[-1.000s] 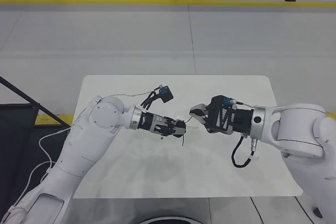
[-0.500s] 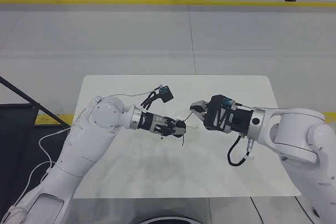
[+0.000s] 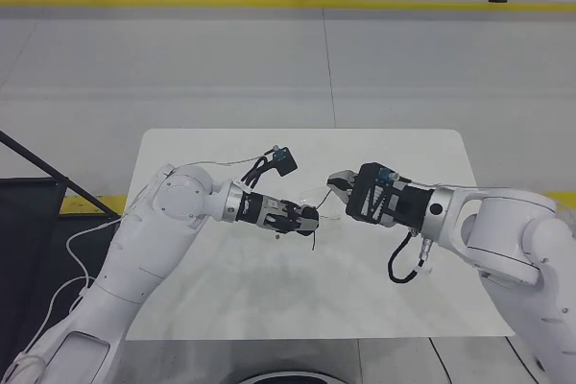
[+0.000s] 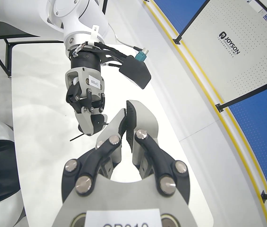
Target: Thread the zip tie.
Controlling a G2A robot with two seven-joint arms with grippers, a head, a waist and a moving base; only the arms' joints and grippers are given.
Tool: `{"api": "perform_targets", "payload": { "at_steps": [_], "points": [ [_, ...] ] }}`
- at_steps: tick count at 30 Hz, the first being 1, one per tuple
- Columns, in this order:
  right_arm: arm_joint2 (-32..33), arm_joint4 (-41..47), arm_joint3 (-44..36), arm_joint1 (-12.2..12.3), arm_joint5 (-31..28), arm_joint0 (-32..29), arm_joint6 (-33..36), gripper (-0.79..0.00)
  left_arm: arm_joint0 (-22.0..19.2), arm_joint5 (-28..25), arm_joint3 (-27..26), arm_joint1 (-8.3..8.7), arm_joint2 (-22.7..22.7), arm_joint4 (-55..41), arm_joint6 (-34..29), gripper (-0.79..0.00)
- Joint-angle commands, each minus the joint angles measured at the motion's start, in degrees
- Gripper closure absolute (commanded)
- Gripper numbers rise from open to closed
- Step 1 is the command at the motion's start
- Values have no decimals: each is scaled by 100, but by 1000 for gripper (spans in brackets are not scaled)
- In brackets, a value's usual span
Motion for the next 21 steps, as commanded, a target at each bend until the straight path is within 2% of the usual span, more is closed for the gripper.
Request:
{"api": "perform_targets", "payload": {
  "at_steps": [1,14,21],
  "points": [
    [3,-39,-20,0,24,-15,-8,0,0,0,0,0,0,0,0,0],
    [-14,-649,-222,-20,429,-195,-216,0,0,0,0,0,0,0,0,0],
    [-48,-676,-237,-30,341,-239,-211,0,0,0,0,0,0,0,0,0]
  ]
}}
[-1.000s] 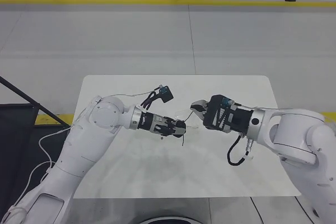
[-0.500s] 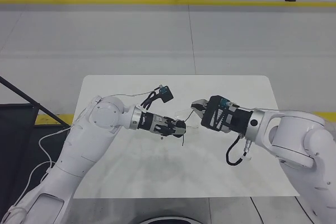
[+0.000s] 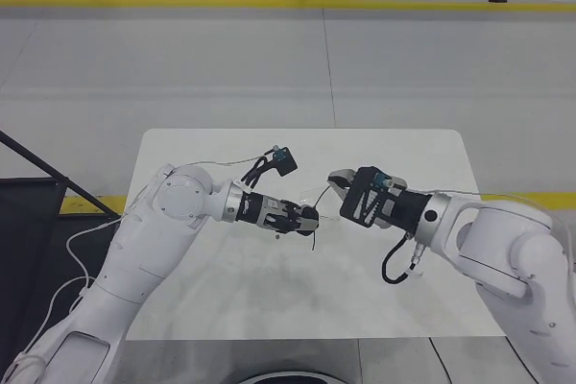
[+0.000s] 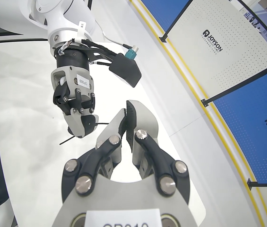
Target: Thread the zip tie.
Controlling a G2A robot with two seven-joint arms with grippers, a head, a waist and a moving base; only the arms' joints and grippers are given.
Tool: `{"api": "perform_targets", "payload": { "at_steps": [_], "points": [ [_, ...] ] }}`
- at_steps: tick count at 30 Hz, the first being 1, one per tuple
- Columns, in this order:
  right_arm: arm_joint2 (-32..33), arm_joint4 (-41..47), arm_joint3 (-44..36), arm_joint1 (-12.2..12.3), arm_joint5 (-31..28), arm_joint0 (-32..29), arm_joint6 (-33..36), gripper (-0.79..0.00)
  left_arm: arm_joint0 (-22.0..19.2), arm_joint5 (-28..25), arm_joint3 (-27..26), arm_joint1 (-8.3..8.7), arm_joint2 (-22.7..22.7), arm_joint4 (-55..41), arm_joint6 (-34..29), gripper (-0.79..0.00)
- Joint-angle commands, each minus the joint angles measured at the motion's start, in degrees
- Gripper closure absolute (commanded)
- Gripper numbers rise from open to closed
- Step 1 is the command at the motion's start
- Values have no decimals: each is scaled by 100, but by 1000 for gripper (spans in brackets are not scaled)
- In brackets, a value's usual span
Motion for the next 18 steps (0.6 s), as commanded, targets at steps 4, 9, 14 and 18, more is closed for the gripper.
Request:
{"api": "perform_targets", "payload": {
  "at_steps": [4,9,14,18],
  "points": [
    [-10,83,3,1,-230,1,6,0,0,0,0,0,0,0,0,0],
    [59,161,-18,16,-420,-43,9,0,0,0,0,0,0,0,0,0],
    [164,205,-67,39,-545,-119,30,0,0,0,0,0,0,0,0,0],
    [225,207,-123,54,-608,-187,49,0,0,0,0,0,0,0,0,0]
  ]
}}
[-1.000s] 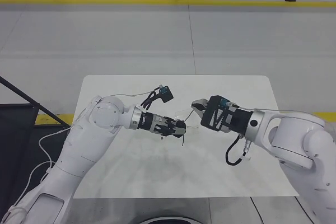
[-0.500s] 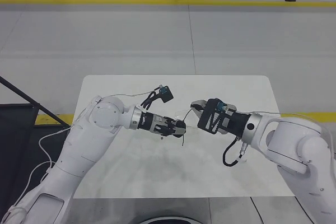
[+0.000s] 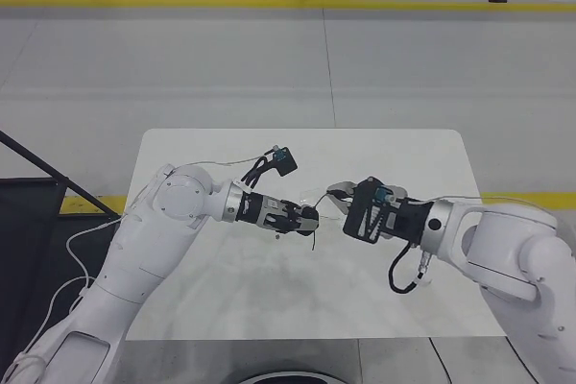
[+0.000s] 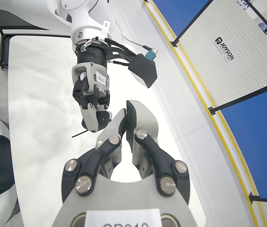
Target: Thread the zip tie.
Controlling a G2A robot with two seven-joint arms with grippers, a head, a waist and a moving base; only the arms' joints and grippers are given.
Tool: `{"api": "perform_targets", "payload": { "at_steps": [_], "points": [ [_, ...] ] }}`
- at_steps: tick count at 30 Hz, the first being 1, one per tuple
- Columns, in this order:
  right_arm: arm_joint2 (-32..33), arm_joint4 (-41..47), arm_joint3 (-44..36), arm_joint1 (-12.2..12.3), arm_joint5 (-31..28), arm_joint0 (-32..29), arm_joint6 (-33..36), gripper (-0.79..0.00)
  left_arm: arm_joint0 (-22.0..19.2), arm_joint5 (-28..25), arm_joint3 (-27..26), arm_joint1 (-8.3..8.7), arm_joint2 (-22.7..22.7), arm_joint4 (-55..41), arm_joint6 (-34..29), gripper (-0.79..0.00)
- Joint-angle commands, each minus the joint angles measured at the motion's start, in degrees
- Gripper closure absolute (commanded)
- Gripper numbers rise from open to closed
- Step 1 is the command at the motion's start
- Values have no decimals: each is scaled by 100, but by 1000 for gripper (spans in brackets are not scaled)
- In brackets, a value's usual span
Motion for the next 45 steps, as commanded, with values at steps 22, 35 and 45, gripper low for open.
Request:
{"api": "perform_targets", "payload": {
  "at_steps": [22,35,45],
  "points": [
    [-67,486,-215,99,-877,-244,380,0,0,0,0,0,0,0,0,0],
    [-195,635,-184,124,-808,-138,608,0,0,0,0,0,0,0,0,0],
    [-156,130,-286,109,-263,-212,327,0,0,0,0,0,0,0,0,0]
  ]
}}
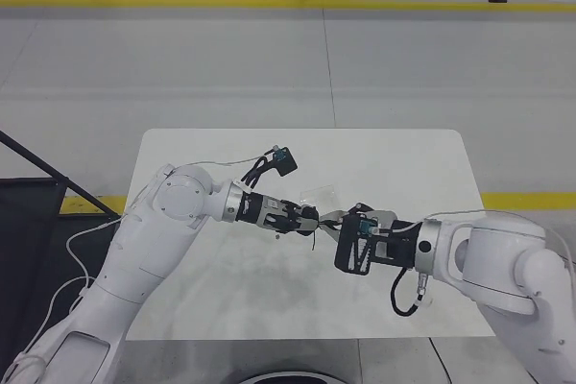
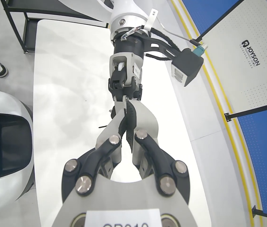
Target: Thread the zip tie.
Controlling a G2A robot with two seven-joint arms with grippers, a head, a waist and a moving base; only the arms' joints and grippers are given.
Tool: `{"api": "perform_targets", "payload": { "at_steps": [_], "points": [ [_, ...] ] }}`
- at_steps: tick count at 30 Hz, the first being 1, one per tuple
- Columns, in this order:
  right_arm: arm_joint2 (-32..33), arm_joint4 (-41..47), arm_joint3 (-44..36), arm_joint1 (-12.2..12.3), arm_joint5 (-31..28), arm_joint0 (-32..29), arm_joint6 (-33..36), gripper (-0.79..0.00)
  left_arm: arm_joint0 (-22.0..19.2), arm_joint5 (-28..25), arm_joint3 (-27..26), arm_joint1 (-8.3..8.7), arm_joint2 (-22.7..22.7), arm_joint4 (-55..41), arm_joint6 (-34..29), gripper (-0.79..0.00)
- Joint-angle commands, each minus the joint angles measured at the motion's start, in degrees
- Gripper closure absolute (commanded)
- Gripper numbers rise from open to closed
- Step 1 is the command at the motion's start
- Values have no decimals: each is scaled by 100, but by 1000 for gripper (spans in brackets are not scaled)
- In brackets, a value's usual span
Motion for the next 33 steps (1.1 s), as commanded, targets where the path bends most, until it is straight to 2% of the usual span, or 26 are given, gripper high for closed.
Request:
{"api": "perform_targets", "payload": {
  "at_steps": [1,10,27,33],
  "points": [
    [15,-135,-21,-5,130,-19,-69,0,0,0,0,0,0,0,0,0],
    [80,-744,-164,-26,615,-187,-469,0,156,119,-231,33,43,149,198,0],
    [190,-1721,-338,-74,1352,-527,-961,0,105,131,-234,92,149,87,230,0],
    [162,-1764,-302,-96,1281,-568,-1028,0,43,122,-173,101,190,56,277,0]
  ]
}}
